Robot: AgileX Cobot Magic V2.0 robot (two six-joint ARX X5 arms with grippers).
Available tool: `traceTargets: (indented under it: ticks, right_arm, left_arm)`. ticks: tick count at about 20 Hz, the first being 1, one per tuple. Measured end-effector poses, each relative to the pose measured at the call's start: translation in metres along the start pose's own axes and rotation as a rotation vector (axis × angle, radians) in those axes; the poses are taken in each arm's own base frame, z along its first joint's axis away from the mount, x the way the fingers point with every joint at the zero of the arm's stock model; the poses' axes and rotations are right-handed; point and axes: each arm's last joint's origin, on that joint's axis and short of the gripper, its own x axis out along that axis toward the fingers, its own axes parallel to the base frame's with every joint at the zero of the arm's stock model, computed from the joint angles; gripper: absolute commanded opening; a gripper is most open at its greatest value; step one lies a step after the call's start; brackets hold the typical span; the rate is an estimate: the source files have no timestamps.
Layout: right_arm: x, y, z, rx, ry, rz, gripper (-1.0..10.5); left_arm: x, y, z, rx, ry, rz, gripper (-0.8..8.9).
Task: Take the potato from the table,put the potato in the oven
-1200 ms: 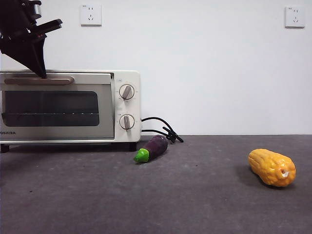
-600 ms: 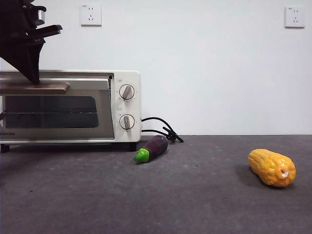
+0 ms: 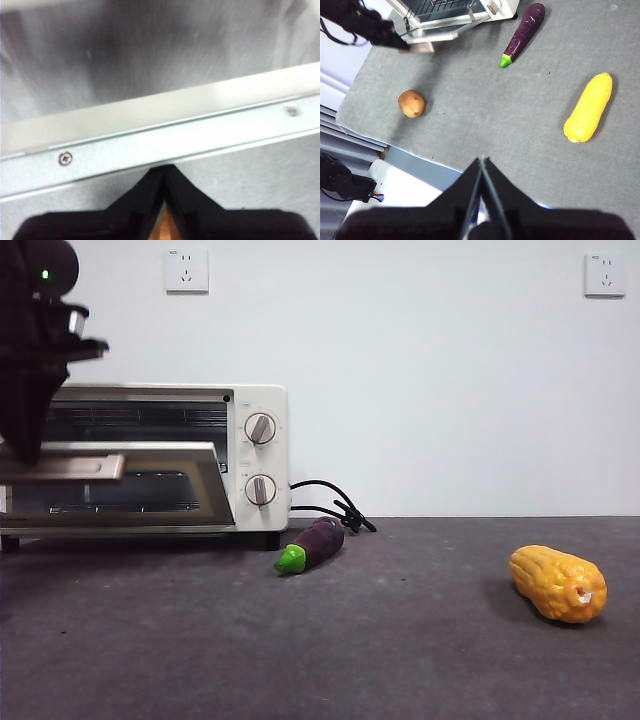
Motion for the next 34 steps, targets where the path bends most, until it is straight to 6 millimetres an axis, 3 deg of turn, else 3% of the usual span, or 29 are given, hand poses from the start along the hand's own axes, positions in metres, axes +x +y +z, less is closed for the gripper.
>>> traceTargets:
  ticks: [5, 24, 29, 34]
  right_arm:
    - [0.000, 0.000, 0.000, 0.000, 0.000, 0.000, 0.0]
    - [0.000, -0.001, 0.000, 0.000, 0.000, -0.019, 0.0]
    - [0.000, -0.001, 0.000, 0.000, 0.000, -0.019, 0.0]
    - [0.000, -0.001, 0.000, 0.000, 0.000, -0.019, 0.0]
  left_arm:
    - [0.030, 0.002, -0.011, -0.003, 0.056, 0.007, -0.06]
    - [0.031, 0.002, -0.012, 0.017, 0.067, 0.019, -0.06]
    - [0.044, 0.003, -0.013, 0.060, 0.117, 0.025, -0.06]
    - [0.043, 0.003, -0.014, 0.074, 0.129, 0.023, -0.06]
